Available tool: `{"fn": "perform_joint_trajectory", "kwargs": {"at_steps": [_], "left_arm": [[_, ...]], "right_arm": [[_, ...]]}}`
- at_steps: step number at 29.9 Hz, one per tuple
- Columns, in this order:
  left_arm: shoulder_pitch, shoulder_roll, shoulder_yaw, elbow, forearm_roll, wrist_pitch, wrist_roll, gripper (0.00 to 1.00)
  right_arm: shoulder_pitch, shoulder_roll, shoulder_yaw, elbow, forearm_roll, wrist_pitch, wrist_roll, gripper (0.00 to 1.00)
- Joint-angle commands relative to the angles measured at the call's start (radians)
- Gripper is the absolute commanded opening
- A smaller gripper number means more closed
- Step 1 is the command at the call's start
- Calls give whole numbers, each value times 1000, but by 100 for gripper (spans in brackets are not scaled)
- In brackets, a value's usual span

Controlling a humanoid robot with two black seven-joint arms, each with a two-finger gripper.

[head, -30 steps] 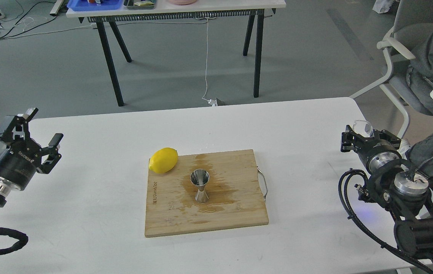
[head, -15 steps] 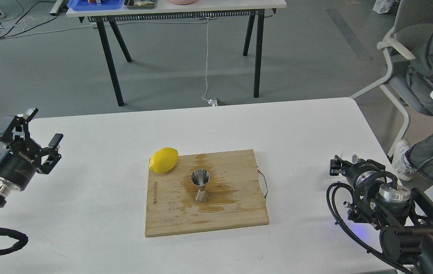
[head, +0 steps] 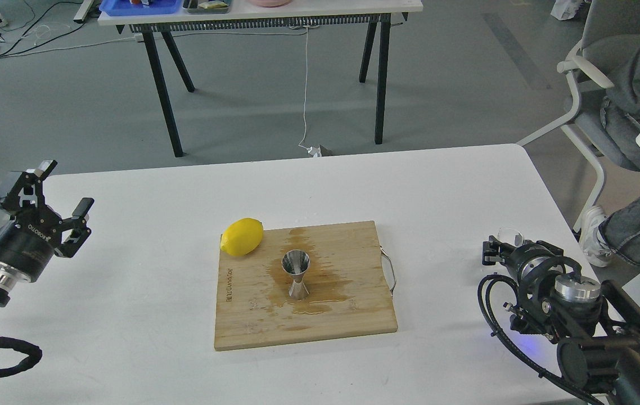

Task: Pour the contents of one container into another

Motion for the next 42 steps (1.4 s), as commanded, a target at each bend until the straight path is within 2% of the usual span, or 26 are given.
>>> {"fn": "perform_joint_trajectory", "kwargs": {"at_steps": [1, 12, 16, 26, 29, 31, 42], "left_arm": [[1, 1, 0, 0, 0, 0, 0, 99], [0, -1, 0, 0, 0, 0, 0, 99], [0, -1, 0, 0, 0, 0, 0, 99], [0, -1, 0, 0, 0, 0, 0, 99], [0, -1, 0, 0, 0, 0, 0, 99], [0, -1, 0, 0, 0, 0, 0, 99], [0, -9, 0, 3, 0, 0, 0, 99]], "right_arm": [[0, 6, -1, -5, -2, 0, 1, 41], [-9, 13, -20, -8, -2, 0, 0, 48], [-9, 13, -21, -8, -2, 0, 0, 62], [-15, 16, -23, -3, -2, 2, 0, 75], [-17, 16, -23, -1, -2, 2, 1, 84], [-17, 16, -23, 0, -2, 2, 0, 94], [-12, 15, -20, 8, -5, 5, 0, 97]]}}
